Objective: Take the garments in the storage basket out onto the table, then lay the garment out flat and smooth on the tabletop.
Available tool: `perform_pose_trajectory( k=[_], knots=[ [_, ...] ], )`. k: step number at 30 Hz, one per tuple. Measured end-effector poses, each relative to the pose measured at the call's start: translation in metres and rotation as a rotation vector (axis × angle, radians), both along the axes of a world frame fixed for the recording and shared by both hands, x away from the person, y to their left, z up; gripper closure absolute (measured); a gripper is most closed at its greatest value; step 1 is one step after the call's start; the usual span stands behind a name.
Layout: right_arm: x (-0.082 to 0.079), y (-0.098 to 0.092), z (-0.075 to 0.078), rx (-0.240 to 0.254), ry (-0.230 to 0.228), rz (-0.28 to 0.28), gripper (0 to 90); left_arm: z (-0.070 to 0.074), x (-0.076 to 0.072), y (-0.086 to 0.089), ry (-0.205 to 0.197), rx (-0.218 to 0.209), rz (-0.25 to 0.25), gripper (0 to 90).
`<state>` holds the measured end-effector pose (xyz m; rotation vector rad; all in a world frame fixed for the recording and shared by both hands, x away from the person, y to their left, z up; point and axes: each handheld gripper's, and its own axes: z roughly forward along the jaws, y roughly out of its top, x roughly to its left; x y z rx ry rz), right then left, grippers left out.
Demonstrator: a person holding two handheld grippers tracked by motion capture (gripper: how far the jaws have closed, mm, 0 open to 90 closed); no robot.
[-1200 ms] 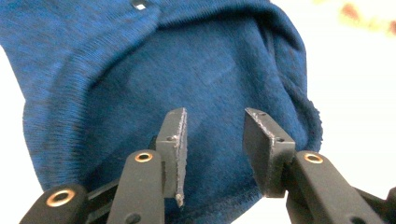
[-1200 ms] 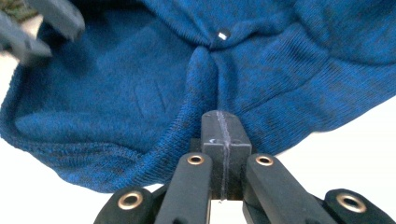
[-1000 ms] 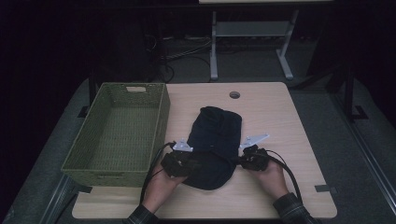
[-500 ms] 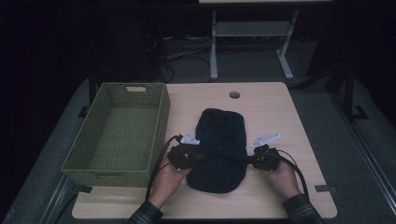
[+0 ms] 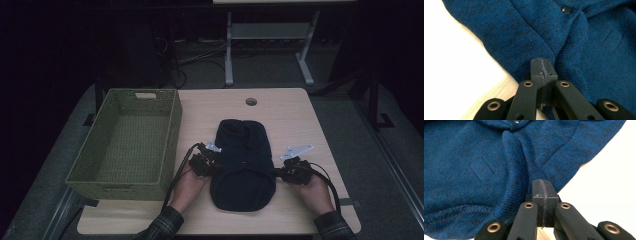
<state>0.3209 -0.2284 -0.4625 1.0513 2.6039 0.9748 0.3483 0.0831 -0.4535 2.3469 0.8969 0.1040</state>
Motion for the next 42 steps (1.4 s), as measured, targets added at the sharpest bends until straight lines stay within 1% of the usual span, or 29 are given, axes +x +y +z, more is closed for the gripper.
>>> perform_pose_trajectory(
  k=[3, 9, 10, 11, 12, 14, 17, 20, 21, 22, 23, 26, 28, 29, 31, 33, 34, 35, 36, 37, 38, 39, 42],
  knots=[
    [-0.002, -0.001, 0.000, 0.000, -0.005, 0.007, 90.0, 0.000, -0.002, 0.000, 0.000, 0.004, -0.007, 90.0],
    [-0.010, -0.005, -0.001, 0.003, -0.006, 0.014, 90.0, -0.001, -0.011, -0.002, 0.003, 0.005, -0.045, 90.0],
    [-0.013, -0.005, 0.000, 0.004, -0.004, 0.015, 90.0, -0.001, -0.014, -0.003, 0.004, 0.004, -0.054, 90.0],
    [-0.015, -0.005, 0.000, 0.008, -0.001, 0.010, 90.0, -0.001, -0.014, -0.003, 0.004, 0.004, -0.054, 90.0],
    [-0.017, -0.006, 0.000, 0.001, 0.001, 0.013, 90.0, -0.001, -0.017, -0.003, 0.006, 0.004, -0.063, 90.0],
    [-0.019, -0.006, 0.000, 0.003, 0.001, 0.010, 90.0, -0.001, -0.019, -0.003, 0.003, 0.004, -0.065, 90.0],
    [-0.026, -0.006, 0.000, 0.000, -0.003, 0.025, 90.0, -0.001, -0.022, -0.003, 0.007, 0.002, -0.071, 90.0],
    [-0.032, -0.005, 0.000, 0.003, -0.004, 0.030, 89.9, 0.000, -0.026, -0.003, 0.015, 0.005, -0.082, 90.0],
    [-0.033, -0.005, 0.000, 0.006, -0.004, 0.032, 90.0, 0.000, -0.028, -0.003, 0.018, 0.001, -0.079, 90.0],
    [-0.037, -0.005, -0.001, 0.009, -0.004, 0.035, 90.0, 0.000, -0.029, -0.002, 0.019, 0.004, -0.088, 90.0],
    [-0.037, -0.005, -0.001, 0.009, -0.004, 0.035, 90.0, 0.000, -0.031, -0.002, 0.024, 0.003, -0.091, 90.0],
    [-0.046, -0.005, -0.001, 0.010, -0.003, 0.039, 89.9, 0.001, -0.039, -0.003, 0.038, 0.004, -0.106, 90.0],
    [-0.048, -0.005, 0.000, 0.010, 0.001, 0.037, 89.9, 0.001, -0.039, -0.002, 0.039, 0.010, -0.113, 90.0],
    [-0.049, -0.005, -0.001, 0.010, -0.008, 0.044, 89.9, 0.001, -0.040, -0.003, 0.041, 0.005, -0.108, 90.0],
    [-0.050, -0.005, -0.001, 0.011, -0.008, 0.043, 89.8, 0.001, -0.040, -0.003, 0.045, 0.005, -0.110, 90.0],
    [-0.049, -0.005, 0.000, 0.009, -0.007, 0.049, 88.5, 0.001, -0.039, -0.001, 0.055, -0.011, -0.105, 89.9],
    [-0.049, -0.006, 0.001, 0.010, -0.005, 0.046, 85.8, 0.001, -0.038, -0.001, 0.059, -0.015, -0.107, 89.2],
    [-0.049, -0.006, 0.001, 0.010, -0.005, 0.046, 85.8, 0.001, -0.038, -0.001, 0.059, -0.015, -0.107, 87.3],
    [-0.047, -0.007, 0.003, 0.016, -0.009, 0.040, 81.9, 0.002, -0.037, 0.000, 0.064, -0.017, -0.105, 84.7],
    [-0.047, -0.008, 0.004, 0.022, -0.015, 0.035, 80.4, 0.003, -0.036, 0.001, 0.065, -0.021, -0.101, 82.9],
    [-0.047, -0.008, 0.004, 0.022, -0.015, 0.035, 80.4, 0.003, -0.036, 0.002, 0.065, -0.029, -0.091, 82.9],
    [-0.044, -0.010, 0.007, 0.040, -0.024, 0.026, 80.2, 0.004, -0.035, 0.002, 0.063, -0.031, -0.090, 81.6],
    [-0.041, -0.010, 0.010, 0.040, -0.030, 0.021, 79.5, 0.006, -0.032, 0.003, 0.059, -0.030, -0.088, 80.7]
  ],
)
